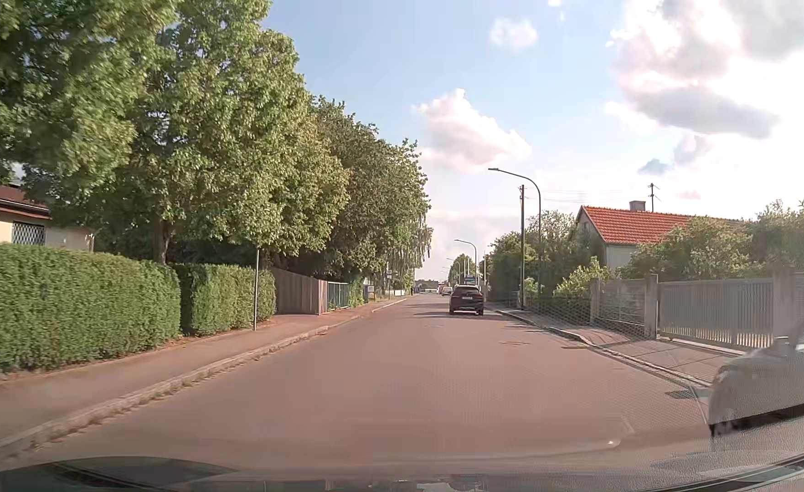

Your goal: Follow the waypoints while adhering to traffic rules and regulations

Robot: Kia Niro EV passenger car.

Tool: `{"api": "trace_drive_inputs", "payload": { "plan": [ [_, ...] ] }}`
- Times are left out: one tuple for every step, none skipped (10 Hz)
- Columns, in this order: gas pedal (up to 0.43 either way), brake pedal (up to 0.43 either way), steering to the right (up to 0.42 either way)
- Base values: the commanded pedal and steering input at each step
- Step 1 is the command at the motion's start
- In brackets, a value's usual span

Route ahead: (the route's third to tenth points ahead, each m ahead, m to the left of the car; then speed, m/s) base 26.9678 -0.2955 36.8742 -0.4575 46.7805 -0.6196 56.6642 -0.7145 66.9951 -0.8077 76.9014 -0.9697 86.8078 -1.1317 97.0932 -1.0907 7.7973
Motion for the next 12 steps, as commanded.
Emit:
{"api": "trace_drive_inputs", "payload": {
  "plan": [
    [0.169,0.012,0.037],
    [0.169,0.012,0.037],
    [0.157,0.012,0.036],
    [0.157,0.012,0.026],
    [0.157,0.012,0.011],
    [0.157,0.012,0.008],
    [0.157,0.012,0.013],
    [0.157,0.012,0.021],
    [0.157,0.012,0.026],
    [0.157,0.012,0.026],
    [0.157,0.012,0.024],
    [0.157,0.012,0.023]
  ]
}}
